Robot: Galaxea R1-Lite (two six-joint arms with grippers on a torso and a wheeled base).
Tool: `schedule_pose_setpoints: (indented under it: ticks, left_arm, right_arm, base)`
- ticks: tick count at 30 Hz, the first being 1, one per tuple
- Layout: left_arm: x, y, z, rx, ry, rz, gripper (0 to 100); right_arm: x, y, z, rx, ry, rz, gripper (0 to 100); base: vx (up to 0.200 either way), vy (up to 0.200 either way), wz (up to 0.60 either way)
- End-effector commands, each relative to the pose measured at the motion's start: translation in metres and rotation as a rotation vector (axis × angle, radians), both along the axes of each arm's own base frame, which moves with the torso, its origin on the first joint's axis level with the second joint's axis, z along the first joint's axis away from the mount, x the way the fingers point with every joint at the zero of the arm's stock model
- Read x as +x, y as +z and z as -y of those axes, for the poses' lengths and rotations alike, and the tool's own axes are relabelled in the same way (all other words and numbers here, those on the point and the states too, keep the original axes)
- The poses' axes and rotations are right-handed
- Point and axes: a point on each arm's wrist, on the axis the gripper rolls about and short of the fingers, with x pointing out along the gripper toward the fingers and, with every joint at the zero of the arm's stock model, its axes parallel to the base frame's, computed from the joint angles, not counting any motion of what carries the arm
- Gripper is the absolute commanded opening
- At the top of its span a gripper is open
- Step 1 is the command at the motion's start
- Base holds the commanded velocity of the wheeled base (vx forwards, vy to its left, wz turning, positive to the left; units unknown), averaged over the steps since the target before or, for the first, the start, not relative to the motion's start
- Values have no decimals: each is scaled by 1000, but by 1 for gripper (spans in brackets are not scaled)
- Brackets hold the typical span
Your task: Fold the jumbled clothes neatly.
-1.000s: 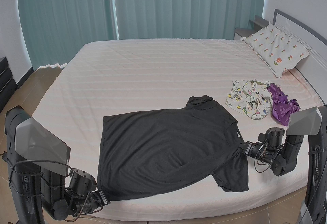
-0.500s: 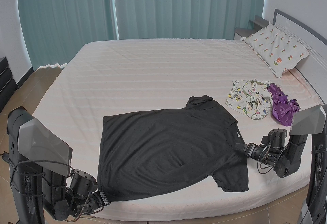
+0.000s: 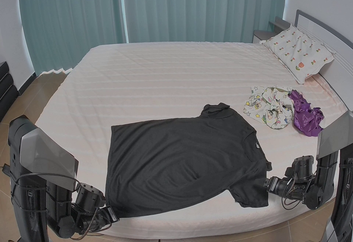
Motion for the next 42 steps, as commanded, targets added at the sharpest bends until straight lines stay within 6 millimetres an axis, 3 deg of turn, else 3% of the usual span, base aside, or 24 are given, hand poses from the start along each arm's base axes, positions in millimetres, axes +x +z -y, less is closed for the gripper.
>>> schedule_pose_setpoints:
  ticks: [1,7,21,22,34,42]
  left_arm:
    - [-4,-1,-1,10,-4,-17,0]
    - [-6,-5,1,35,-14,-30,0]
    - [-6,-7,2,48,-6,-26,0]
    - [-6,-7,2,46,-4,-24,0]
    - [-4,-4,1,31,5,-7,0]
    - [-3,-4,1,25,19,-2,0]
  right_arm:
    - [-28,-10,-10,-25,57,-90,100]
    - [-36,-27,-7,-46,55,-146,100]
    - [-24,-30,-11,-38,54,-101,100]
    - [-24,-29,-11,-36,54,-100,0]
    - [-38,-17,-5,-47,49,-120,0]
    - [-39,6,8,-52,-6,-92,0]
  base:
    - [0,0,0]
    - [0,0,0]
    - [0,0,0]
    - [0,0,0]
    - [0,0,0]
    - [0,0,0]
